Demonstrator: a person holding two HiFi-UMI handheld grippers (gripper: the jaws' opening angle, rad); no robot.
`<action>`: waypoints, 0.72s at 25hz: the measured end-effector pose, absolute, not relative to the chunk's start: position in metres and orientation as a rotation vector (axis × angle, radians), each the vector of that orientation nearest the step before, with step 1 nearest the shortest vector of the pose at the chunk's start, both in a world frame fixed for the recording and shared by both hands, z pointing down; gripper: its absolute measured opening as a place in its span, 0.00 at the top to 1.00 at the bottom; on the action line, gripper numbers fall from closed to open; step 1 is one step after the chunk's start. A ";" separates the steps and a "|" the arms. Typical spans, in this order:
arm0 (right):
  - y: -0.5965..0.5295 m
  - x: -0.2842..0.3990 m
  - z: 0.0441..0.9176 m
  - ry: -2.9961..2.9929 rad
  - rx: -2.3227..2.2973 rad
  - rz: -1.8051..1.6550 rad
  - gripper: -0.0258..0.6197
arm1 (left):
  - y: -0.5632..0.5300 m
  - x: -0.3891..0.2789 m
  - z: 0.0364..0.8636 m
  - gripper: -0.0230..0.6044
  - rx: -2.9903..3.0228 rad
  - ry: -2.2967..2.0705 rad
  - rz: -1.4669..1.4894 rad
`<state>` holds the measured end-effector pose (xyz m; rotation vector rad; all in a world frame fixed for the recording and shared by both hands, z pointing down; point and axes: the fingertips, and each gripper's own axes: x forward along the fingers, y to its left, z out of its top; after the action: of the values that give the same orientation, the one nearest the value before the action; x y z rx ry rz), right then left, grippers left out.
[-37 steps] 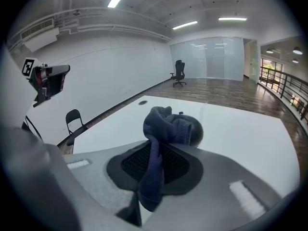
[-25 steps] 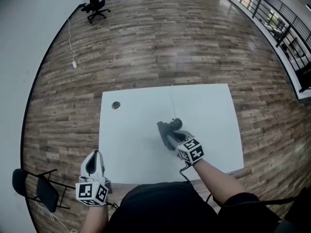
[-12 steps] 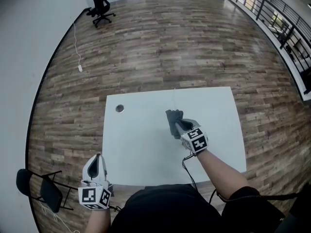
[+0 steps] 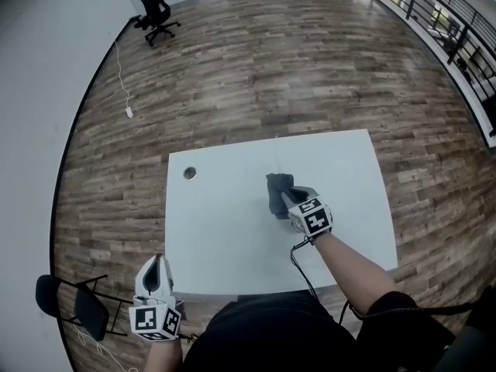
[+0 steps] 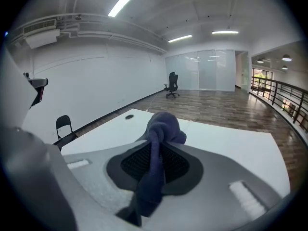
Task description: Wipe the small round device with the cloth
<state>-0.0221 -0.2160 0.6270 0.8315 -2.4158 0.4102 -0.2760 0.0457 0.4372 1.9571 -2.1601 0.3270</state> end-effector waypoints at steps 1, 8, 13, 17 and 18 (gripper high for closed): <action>-0.217 -0.021 0.627 -2.416 0.838 0.417 0.87 | 0.047 -0.275 0.437 0.95 1.956 -2.160 0.330; -0.229 -0.014 0.631 -2.392 0.904 0.461 0.87 | 0.052 -0.269 0.439 0.95 1.950 -2.160 0.333; -0.234 0.005 0.645 -2.325 0.964 0.534 0.87 | 0.053 -0.272 0.442 0.95 1.939 -2.155 0.323; -0.221 0.021 0.670 -2.245 0.968 0.597 0.87 | 0.052 -0.270 0.446 0.95 1.942 -2.141 0.312; -0.215 0.023 0.676 -2.233 0.963 0.610 0.87 | 0.052 -0.269 0.447 0.95 1.945 -2.137 0.309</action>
<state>0.0227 -0.2151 0.6758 0.9634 -2.2330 0.6098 -0.2693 0.0523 0.4474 1.9451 -2.1373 0.3094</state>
